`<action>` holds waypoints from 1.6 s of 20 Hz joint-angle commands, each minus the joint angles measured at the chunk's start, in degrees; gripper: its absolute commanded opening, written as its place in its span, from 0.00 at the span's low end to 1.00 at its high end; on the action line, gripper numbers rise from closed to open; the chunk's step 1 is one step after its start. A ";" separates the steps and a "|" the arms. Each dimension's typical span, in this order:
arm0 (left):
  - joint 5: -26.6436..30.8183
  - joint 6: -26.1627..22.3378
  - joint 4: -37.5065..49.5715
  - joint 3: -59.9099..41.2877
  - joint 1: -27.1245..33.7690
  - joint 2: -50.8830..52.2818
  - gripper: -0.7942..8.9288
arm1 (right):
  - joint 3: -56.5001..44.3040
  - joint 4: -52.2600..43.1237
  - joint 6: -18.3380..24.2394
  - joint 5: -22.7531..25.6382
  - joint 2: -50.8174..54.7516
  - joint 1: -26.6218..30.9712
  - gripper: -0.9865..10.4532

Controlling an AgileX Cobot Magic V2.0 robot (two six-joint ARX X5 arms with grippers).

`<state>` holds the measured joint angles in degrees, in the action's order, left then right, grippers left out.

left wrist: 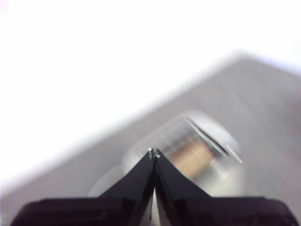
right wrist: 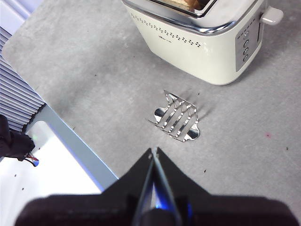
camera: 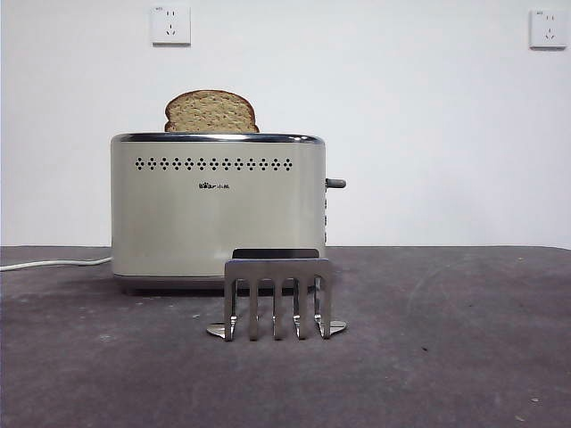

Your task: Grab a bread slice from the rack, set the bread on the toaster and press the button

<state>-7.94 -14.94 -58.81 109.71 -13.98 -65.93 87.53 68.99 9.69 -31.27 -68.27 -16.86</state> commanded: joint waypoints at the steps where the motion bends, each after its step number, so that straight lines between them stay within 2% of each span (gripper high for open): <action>1: 0.02 0.37 9.81 -7.87 4.94 6.80 0.08 | -0.24 -0.28 0.28 0.11 -0.17 -0.02 0.09; 5: 0.44 0.35 28.94 -31.98 12.26 21.81 0.08 | -0.24 -0.28 0.28 0.09 -0.17 -0.04 0.09; 9: 0.44 0.39 45.18 -57.79 16.48 35.08 0.08 | -0.24 -0.28 0.28 0.11 -0.17 -0.02 0.09; 11: 0.46 0.42 50.07 -69.57 17.20 40.96 0.08 | -0.24 -0.28 0.28 0.11 -0.17 -0.02 0.09; 16: 0.46 1.01 54.75 -90.01 18.01 51.36 0.08 | -0.24 -0.28 0.28 0.11 -0.17 -0.02 0.09; 25: 0.44 1.95 54.64 -106.90 18.97 61.81 0.08 | -0.24 -0.28 0.28 0.11 -0.17 -0.02 0.09; 32: 0.15 6.58 48.57 -109.55 18.97 65.83 0.08 | -0.24 -0.28 0.28 0.11 -0.17 -0.02 0.09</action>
<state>-7.70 -10.02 -10.09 1.02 4.82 -0.27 87.53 68.99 9.69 -31.27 -68.29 -16.86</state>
